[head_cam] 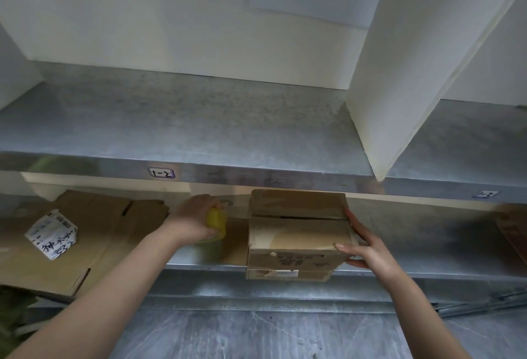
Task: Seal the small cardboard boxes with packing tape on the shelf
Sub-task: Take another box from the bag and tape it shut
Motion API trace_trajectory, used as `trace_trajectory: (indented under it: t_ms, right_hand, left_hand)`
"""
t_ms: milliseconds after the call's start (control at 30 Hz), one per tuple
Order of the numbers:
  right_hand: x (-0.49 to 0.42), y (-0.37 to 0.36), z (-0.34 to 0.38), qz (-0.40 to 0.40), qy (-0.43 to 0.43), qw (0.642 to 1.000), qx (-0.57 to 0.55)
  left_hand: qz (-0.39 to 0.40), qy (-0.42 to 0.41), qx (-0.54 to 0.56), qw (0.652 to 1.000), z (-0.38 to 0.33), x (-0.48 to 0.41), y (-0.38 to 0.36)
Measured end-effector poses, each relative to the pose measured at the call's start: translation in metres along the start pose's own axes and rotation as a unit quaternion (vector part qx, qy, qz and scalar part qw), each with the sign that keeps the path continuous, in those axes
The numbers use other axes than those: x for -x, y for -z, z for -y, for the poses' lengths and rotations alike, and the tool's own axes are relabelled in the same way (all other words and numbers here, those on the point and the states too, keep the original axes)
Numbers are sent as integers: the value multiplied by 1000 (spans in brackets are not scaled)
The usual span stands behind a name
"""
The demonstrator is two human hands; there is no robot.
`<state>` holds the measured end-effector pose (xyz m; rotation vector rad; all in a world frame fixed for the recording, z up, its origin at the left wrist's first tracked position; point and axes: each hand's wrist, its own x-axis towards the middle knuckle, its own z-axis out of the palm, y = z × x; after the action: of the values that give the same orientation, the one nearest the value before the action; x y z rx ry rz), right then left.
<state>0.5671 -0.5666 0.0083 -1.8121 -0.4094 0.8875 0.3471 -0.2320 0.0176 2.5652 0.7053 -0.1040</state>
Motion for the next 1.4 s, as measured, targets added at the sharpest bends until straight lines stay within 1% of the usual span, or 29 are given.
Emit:
trace_trajectory:
  t_ms: [100,133,167,200,267,333,400,500,567,700,833,900,933,967,1033,1067,1100,1167,1233,1333,1400]
  right_hand:
    - [2,-4,3,2,4,1000,5]
    - [2,-6,3,2,5,1000,5]
    - [3,-7,2,1,7,1000,7]
    - [3,-7,2,1,11,1000,10]
    - [6,-9,3,-6,16,1000,20]
    - [9,-11,3,-13,21,999,32]
    - [10,-16,2,-13,30,999,42]
    - [7,-40,4,2,49,997,63]
    - [1,-57,6,-8,63,995,80]
    - [-5,-66,11,-31,75,993,90]
    - [7,-61,7,-54,99,981,161]
    - [11,-57,2,-66,125,970,199]
    - [13,-52,-2,-86,134,959,232]
    - [13,-47,-6,-115,146,942,279]
    - [11,-36,-16,-171,177,889,386]
    - [6,-31,-23,-183,181,869,422]
    - [0,-25,-30,-183,171,859,446]
    - [-14,-16,-43,-142,137,844,498]
    - [-30,-10,-52,-94,124,825,543]
    - [-54,-16,-60,-74,113,831,540]
    - [-66,-25,-60,-50,105,814,569]
  left_hand:
    - [-18,-8,-138,990,1,-6,-1]
    - [-16,-13,-171,985,2,-7,0]
    - [-15,-15,-179,984,4,-7,2]
    - [-16,-13,-160,987,5,-6,4]
    - [-13,1,-84,996,7,-3,9]
    - [-2,3,-31,1000,7,1,13]
    - [8,-10,0,1000,9,7,16]
    - [-11,-25,34,999,22,16,24]
    - [-21,-7,39,999,34,23,31]
    - [4,7,-14,1000,37,31,31]
    - [-11,-5,-9,1000,31,33,24]
    - [-16,-3,-15,1000,31,35,24]
    - [-16,-1,-19,1000,32,36,24]
    - [-13,0,-25,1000,32,36,24]
    - [-9,3,-31,999,32,37,24]
    - [-9,6,-32,999,31,38,24]
    - [-10,9,-32,999,30,38,24]
    - [-17,17,-32,999,29,38,24]
    - [-23,30,-31,999,28,39,22]
    - [-31,46,-24,998,28,42,16]
    - [-43,51,-18,998,27,44,12]
